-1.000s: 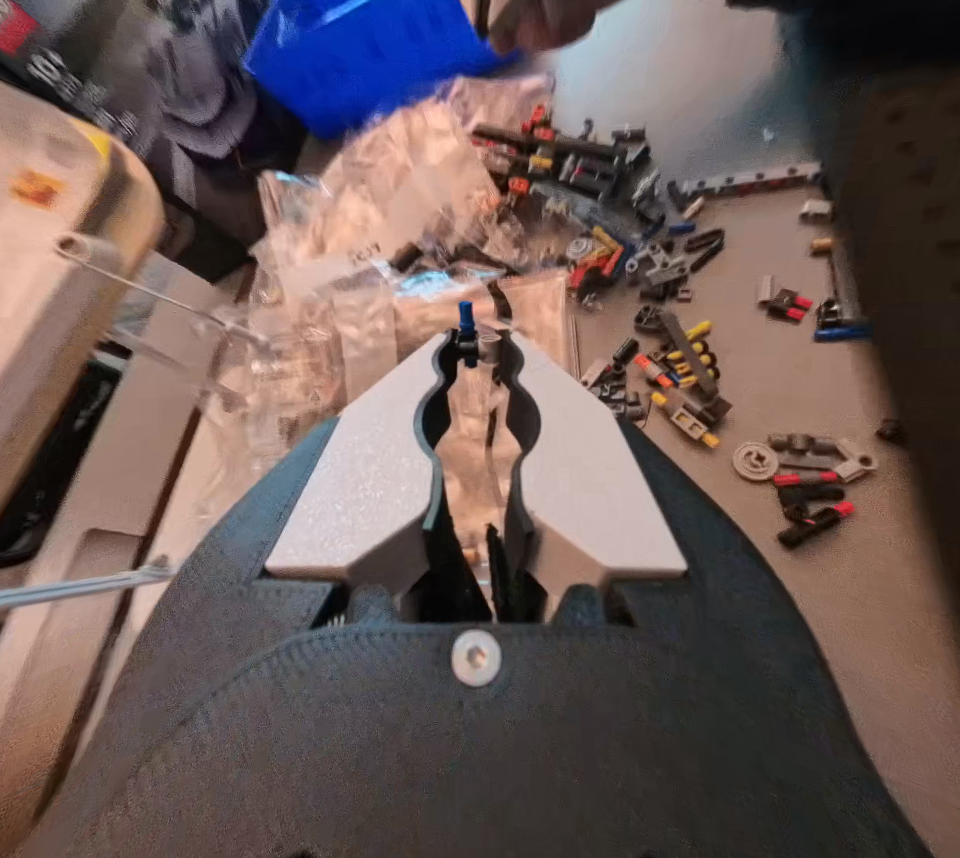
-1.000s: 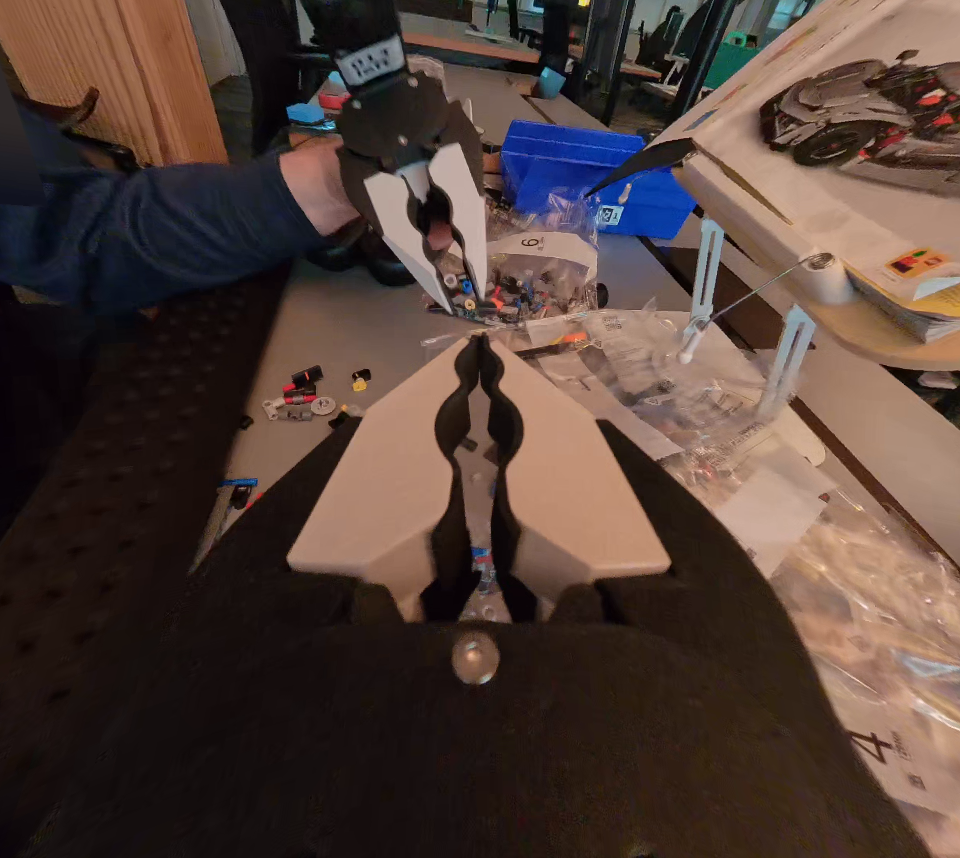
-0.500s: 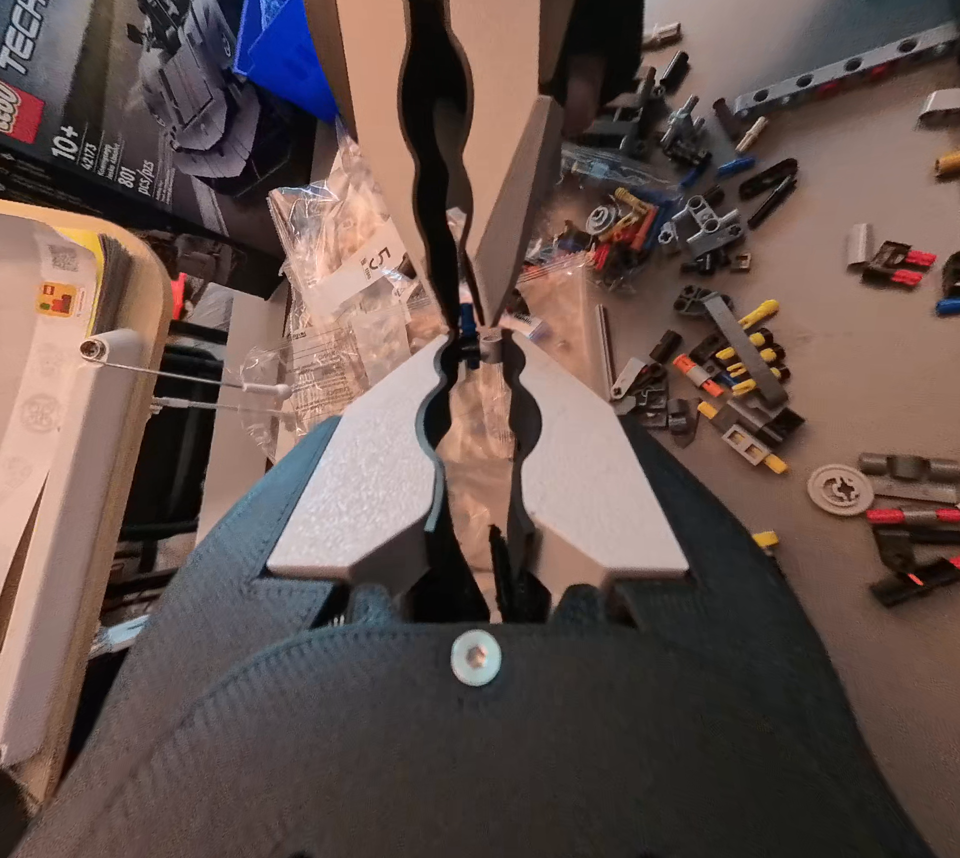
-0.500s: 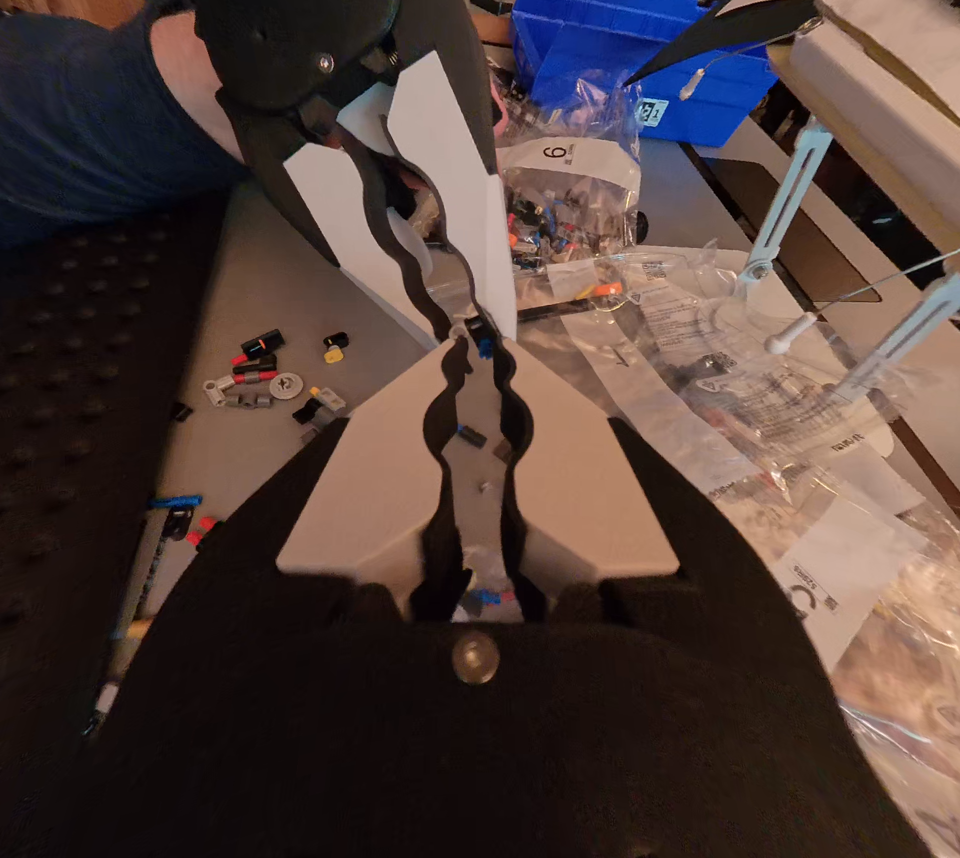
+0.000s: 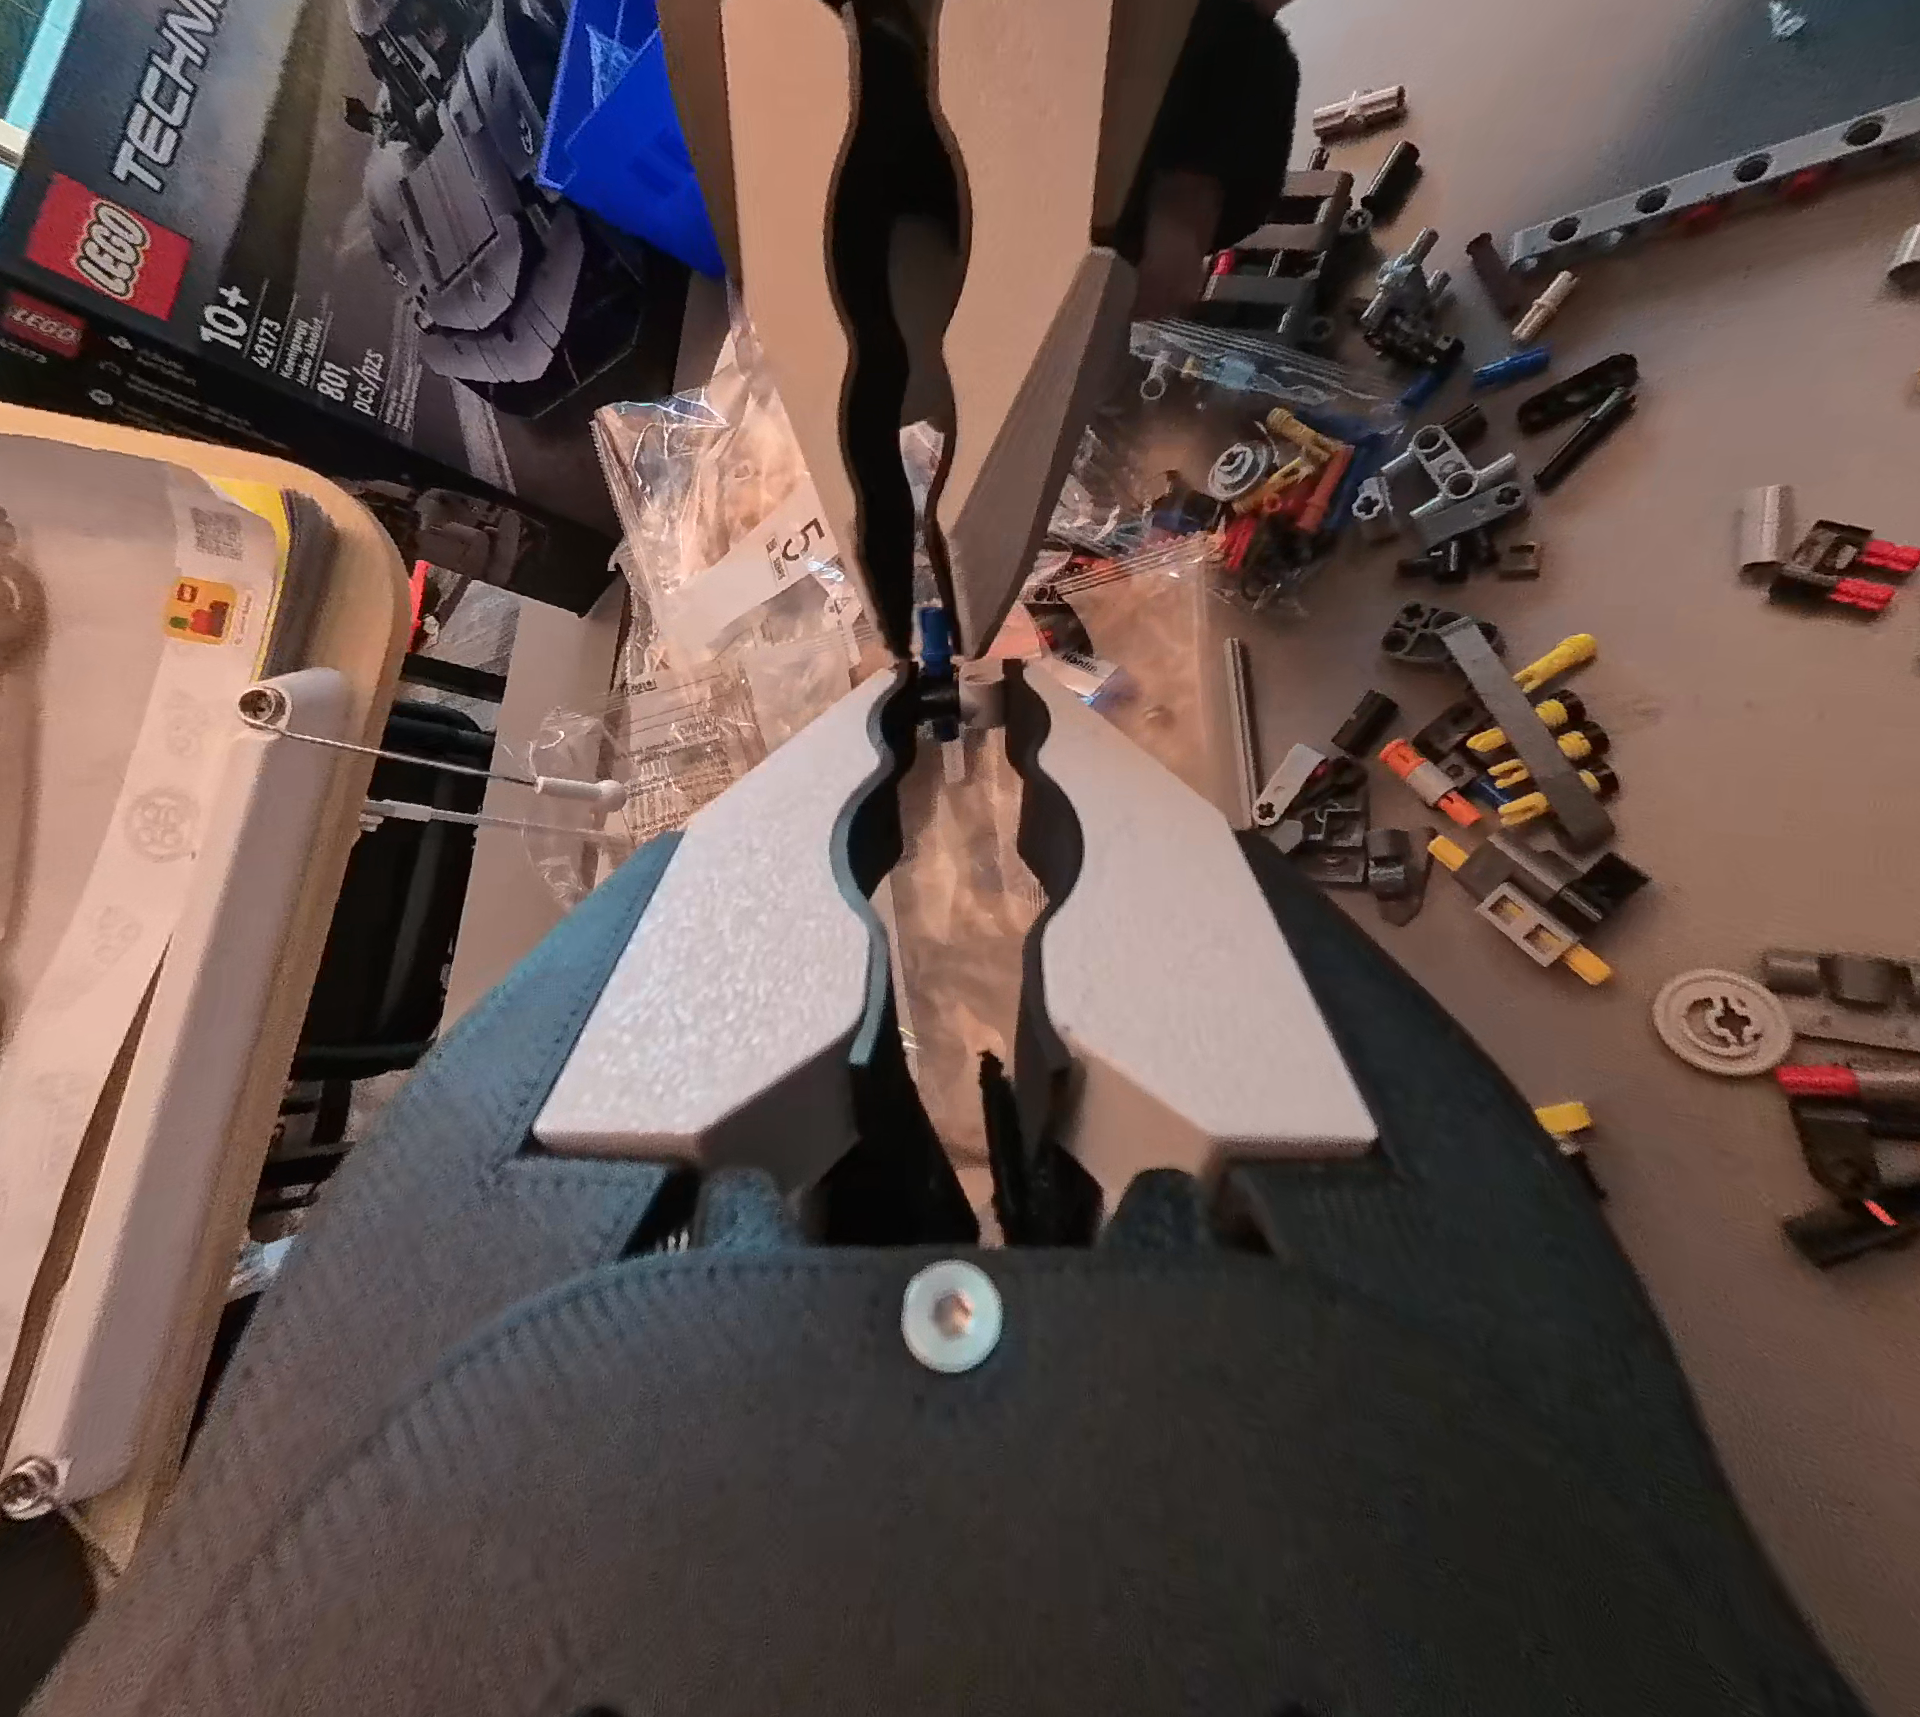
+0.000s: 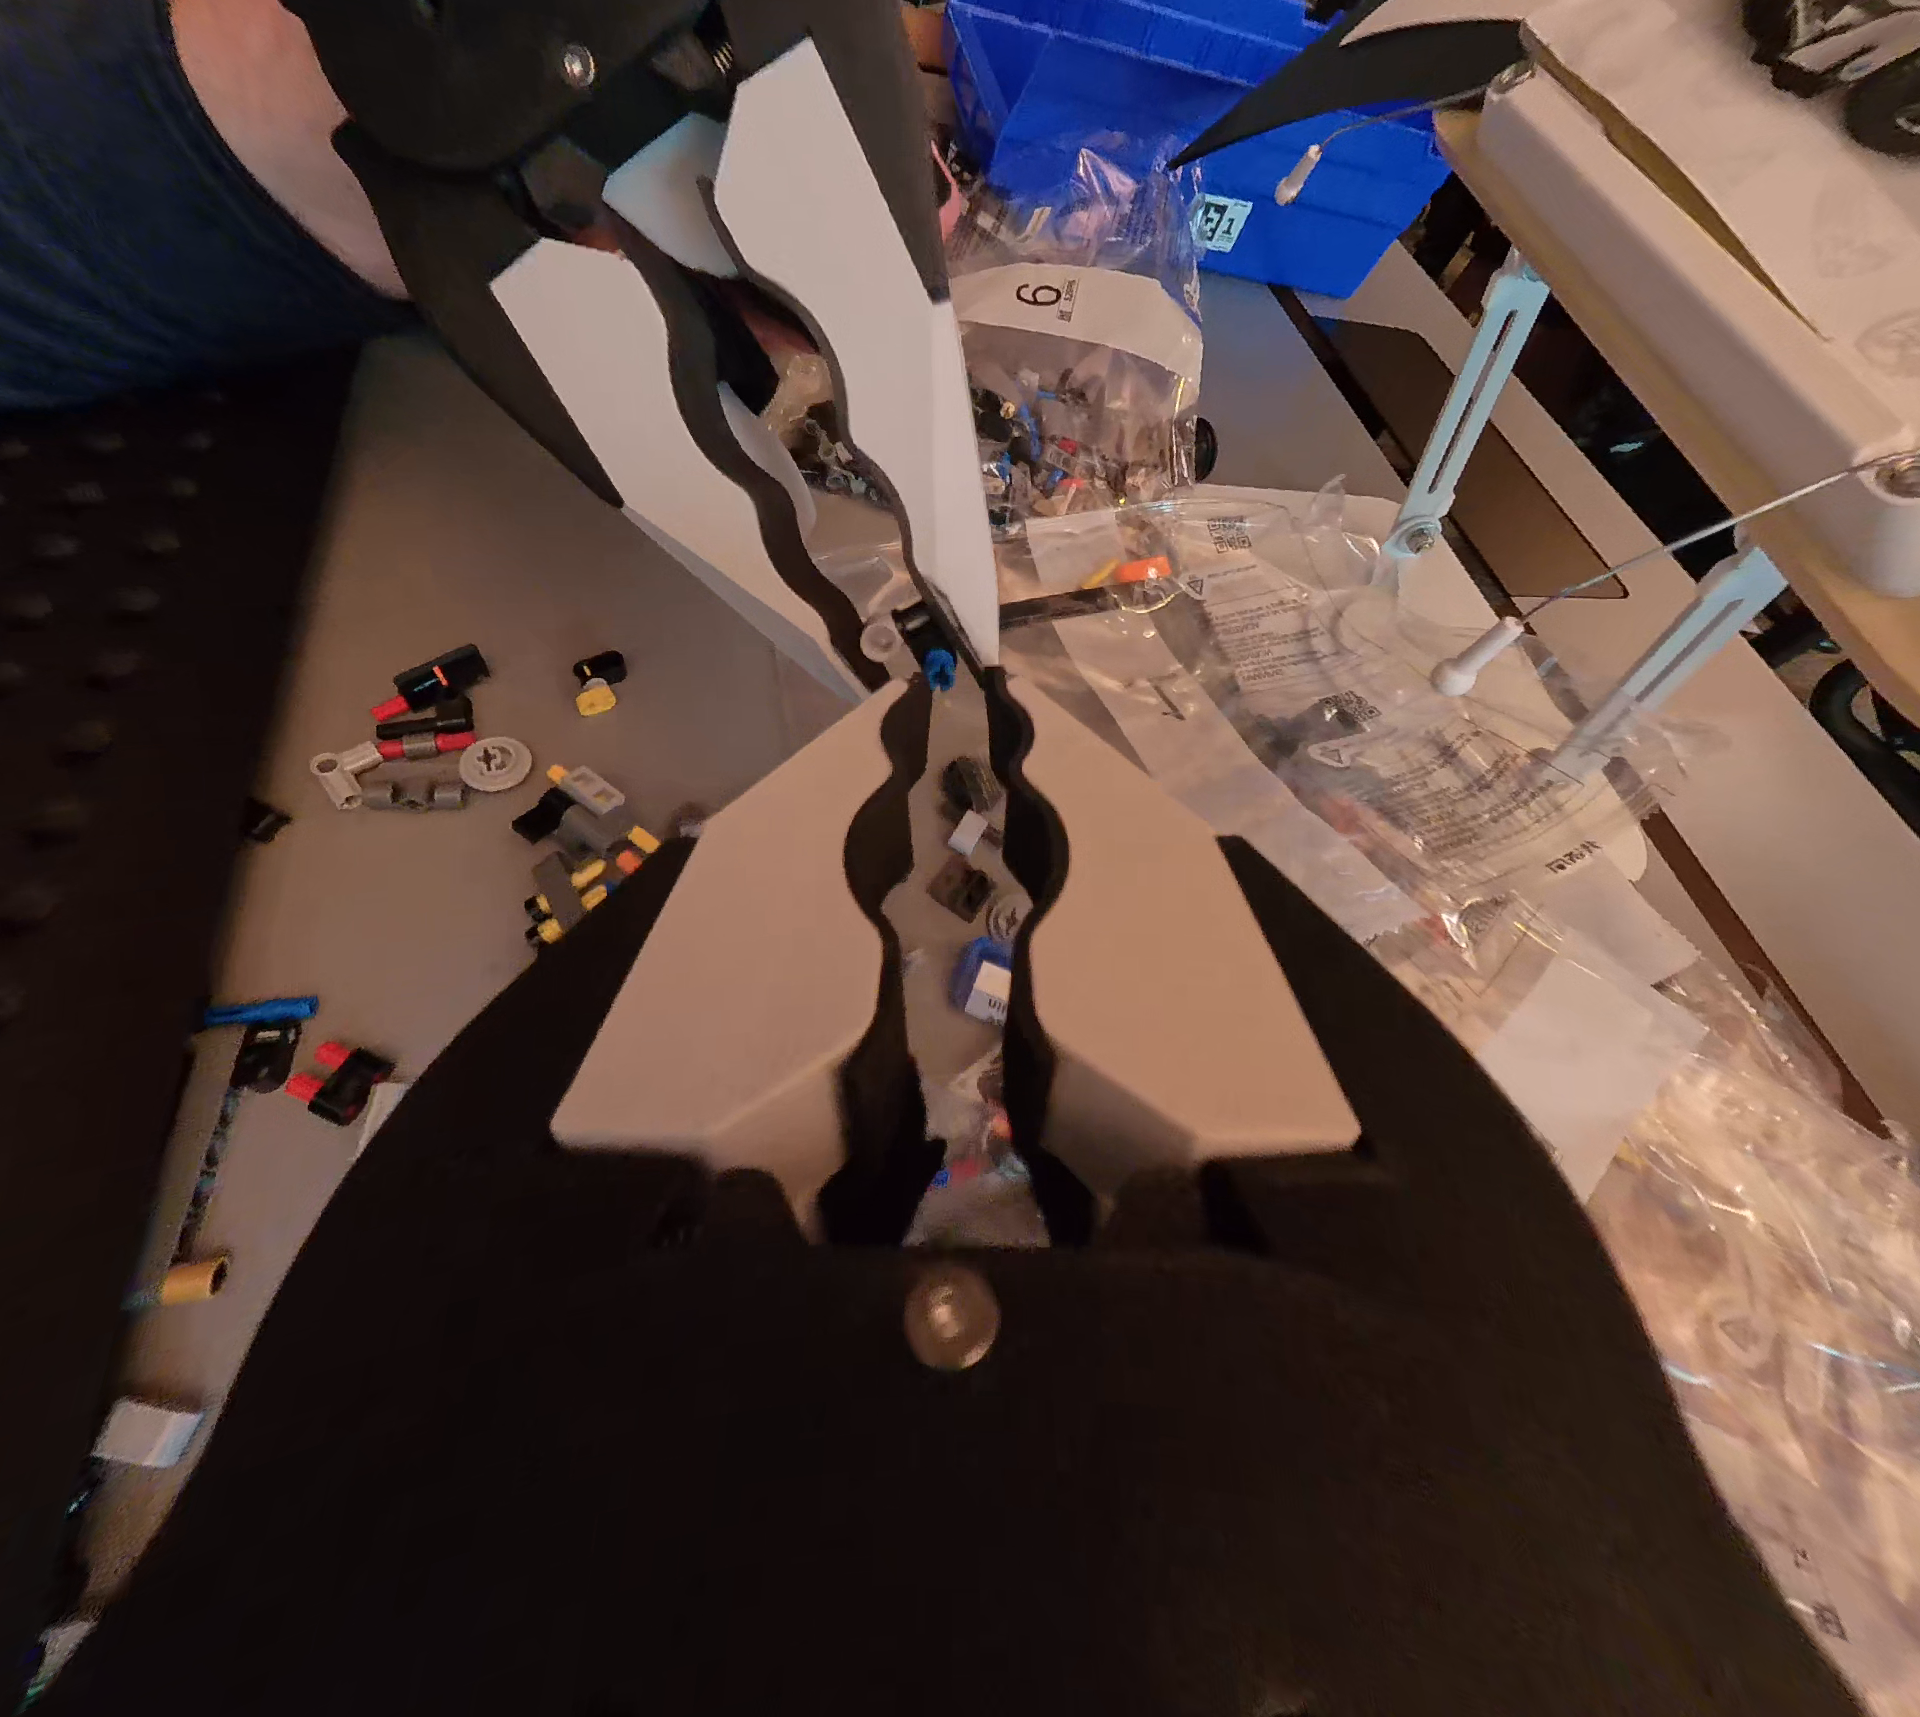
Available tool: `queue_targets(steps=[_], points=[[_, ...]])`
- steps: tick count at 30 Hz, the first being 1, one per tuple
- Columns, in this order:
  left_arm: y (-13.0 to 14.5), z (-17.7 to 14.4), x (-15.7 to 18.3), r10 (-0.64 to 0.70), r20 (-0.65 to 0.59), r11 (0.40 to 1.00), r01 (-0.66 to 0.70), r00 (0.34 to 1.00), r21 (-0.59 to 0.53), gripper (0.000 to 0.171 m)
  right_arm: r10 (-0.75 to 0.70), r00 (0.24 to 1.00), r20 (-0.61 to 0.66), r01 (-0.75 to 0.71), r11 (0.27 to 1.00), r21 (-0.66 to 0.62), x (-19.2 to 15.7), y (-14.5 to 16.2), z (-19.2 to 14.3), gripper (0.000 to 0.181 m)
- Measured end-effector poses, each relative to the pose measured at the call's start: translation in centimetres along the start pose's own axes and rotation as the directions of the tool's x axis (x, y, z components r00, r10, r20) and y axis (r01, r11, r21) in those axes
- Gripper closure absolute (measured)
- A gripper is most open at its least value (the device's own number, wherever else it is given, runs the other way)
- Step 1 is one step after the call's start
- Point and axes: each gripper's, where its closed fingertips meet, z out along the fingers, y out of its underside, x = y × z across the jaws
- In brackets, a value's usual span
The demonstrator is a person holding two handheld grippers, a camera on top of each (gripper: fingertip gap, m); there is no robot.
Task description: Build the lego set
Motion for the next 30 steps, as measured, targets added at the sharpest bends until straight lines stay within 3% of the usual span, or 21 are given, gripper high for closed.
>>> queue_targets(steps=[15, 26, 27, 29, 30], points=[[0.2, 0.3, 0.0, 0.009, 0.007, 0.999, -0.009, 1.000, -0.038, 0.156, -0.005, 1.000, 0.015, 0.006, 1.000, -0.015, -0.3, 0.1, 0.1, 0.181], [-0.1, -0.1, 1.7, -0.008, -0.097, 1.000, 0.007, 0.995, -0.009, 0.156, -0.008, 0.992, 0.127, 0.011, 1.000, -0.027, -2.0, 0.5, -0.5, 0.181], [0.2, -0.2, 1.7, -0.008, -0.095, 1.000, 0.006, 0.995, -0.022, 0.156, -0.007, 0.992, 0.123, 0.011, 0.999, -0.031, -1.8, 0.6, -0.7, 0.181], [5.7, -0.9, 0.8, -0.025, -0.057, 0.973, 0.011, 0.998, -0.229, 0.156, 0.036, 0.998, 0.053, -0.039, 0.997, 0.059, 0.2, -0.2, -3.7, 0.181], [6.4, -1.7, 0.4, -0.117, -0.045, 0.978, 0.107, 0.992, -0.181, 0.156, 0.064, 0.998, 0.020, -0.066, 0.989, 0.133, 1.3, -1.0, -5.6, 0.181]])
